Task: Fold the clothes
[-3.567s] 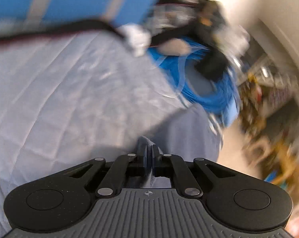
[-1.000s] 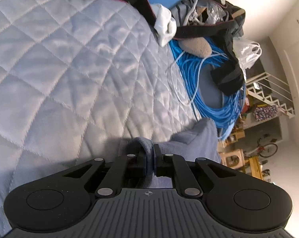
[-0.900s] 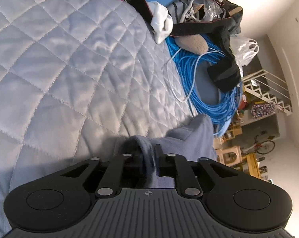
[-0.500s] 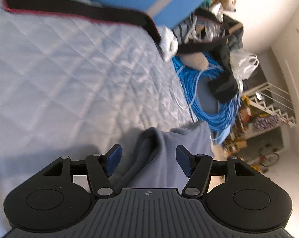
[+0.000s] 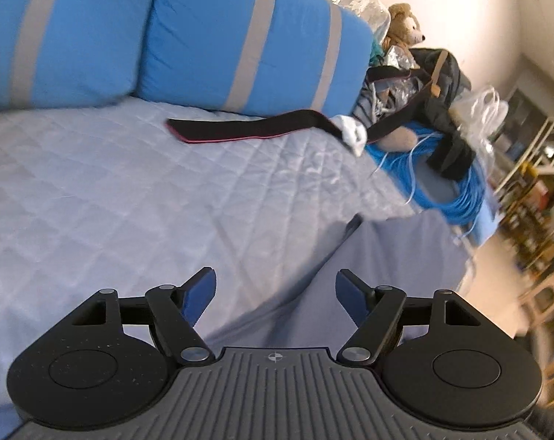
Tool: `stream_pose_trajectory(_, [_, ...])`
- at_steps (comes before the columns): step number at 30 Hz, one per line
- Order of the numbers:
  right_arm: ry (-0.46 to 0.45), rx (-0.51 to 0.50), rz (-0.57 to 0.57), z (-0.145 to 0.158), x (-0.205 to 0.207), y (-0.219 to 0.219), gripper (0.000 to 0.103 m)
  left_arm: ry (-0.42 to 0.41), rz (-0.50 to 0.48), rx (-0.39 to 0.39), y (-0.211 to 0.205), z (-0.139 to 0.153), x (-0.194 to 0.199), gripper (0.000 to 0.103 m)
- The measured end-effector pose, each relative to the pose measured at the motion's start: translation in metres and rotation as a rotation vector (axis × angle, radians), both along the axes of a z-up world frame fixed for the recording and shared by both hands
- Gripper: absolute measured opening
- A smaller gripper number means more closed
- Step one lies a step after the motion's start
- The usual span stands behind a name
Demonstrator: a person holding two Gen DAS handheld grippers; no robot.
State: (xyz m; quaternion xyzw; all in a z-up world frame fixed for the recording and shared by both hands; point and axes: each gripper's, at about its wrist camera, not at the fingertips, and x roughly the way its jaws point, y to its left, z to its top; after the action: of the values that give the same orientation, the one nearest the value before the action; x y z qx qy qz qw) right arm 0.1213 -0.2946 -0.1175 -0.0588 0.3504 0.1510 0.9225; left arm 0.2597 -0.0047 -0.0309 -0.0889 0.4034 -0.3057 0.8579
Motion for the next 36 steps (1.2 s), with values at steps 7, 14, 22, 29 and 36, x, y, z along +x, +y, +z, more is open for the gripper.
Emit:
stream_pose_trajectory(7, [-0.008,-0.018,-0.01,0.001,-0.005,0.004,0.103,-0.117,0.002,0.17,0.024,-0.003,-0.035,0.071])
stream_pose_trajectory(14, [-0.01,-0.018,-0.008,0.001,-0.004,0.003,0.103,-0.234,-0.159,0.441,-0.014,-0.02,-0.037,0.067])
stream_pose_trajectory(22, [-0.009,-0.011,0.0,0.0,-0.003,0.0,0.103,-0.2,-0.183,0.47,-0.017,-0.027,-0.036,0.005])
stream_pose_trajectory(29, [-0.01,-0.01,0.003,-0.002,0.001,-0.002,0.103,-0.177,-0.123,0.408,0.001,-0.02,-0.041,0.005])
stream_pose_trajectory(36, [-0.009,-0.009,0.004,-0.001,0.0,0.0,0.103,-0.092,-0.079,0.327,0.013,-0.02,-0.03,0.008])
